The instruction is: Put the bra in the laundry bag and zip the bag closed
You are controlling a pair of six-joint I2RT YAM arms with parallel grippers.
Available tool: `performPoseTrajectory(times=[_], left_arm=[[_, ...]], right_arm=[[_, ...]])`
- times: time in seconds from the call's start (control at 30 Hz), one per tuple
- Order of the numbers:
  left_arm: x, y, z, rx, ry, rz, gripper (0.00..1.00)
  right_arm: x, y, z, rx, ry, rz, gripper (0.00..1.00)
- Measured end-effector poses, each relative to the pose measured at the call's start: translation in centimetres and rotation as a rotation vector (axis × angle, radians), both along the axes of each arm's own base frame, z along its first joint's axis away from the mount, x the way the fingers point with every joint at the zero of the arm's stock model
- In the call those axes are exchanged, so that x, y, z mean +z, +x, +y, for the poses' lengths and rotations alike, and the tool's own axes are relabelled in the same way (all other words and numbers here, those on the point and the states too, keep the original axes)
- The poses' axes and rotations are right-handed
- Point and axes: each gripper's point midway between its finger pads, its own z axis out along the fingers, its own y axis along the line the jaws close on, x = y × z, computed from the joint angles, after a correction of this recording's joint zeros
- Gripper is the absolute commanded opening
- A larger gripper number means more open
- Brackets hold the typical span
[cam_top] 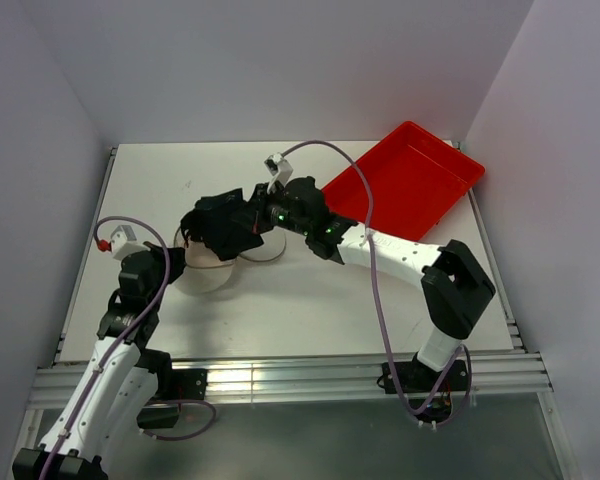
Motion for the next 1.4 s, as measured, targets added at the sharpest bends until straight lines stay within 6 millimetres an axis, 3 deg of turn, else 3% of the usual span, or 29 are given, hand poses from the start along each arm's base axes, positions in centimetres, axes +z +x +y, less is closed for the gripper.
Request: performPoseTrajectory(times=[0.17,0.37,0.63,0.8,0.87,0.97,1.07,1.13,1.23,1.4], left_arm=[[-0.3,0.2,-0.1,-0.003,0.001,0.009,0.0],[1.1,0.9,-2.2,-0.107,-0.046,-0.071,0.0],[3.1,0.2,-8.0,-0.374,-0.093,-0.163,0.0],[5.1,-1.0,-8.7,-0.427,-0.096,-0.245,0.0],[4.9,-1.4,-8.7,-0.443,-0.087,-0.263,0.0],[3.0,-1.9,-8.8,-0.459,-0.082,-0.249,0.0],[0.1,-2.5,-9.0,-0.48,-0.084,-0.197,0.0],[-0.8,-2.8,-9.2,-0.493,-0.088,-0.179,0.0],[-0.1,-2.9,-9.7,-0.522,-0.098,-0.209,0.0],[1.8,-2.8,-10.7,-0.574,-0.128,-0.287,0.0]], right_arm=[[-3.9,-1.2,-0.2,0.032,-0.036,0.083,0.0],[-4.1,-2.4,0.2,0.088,-0.037,0.095,0.0],[-6.6,-3.7,-0.9,0.092,-0.092,0.143,0.0],[-7.0,-3.6,-0.2,0.099,-0.105,0.16,0.0],[-7.4,-3.2,0.8,0.106,-0.11,0.168,0.0],[-8.9,-3.2,2.4,0.115,-0.135,0.183,0.0],[-10.8,-4.6,3.0,0.133,-0.168,0.222,0.0],[-11.3,-5.3,2.8,0.136,-0.177,0.234,0.0],[-10.9,-6.0,2.5,0.139,-0.168,0.235,0.0],[-10.3,-5.4,2.7,0.108,-0.144,0.225,0.0]])
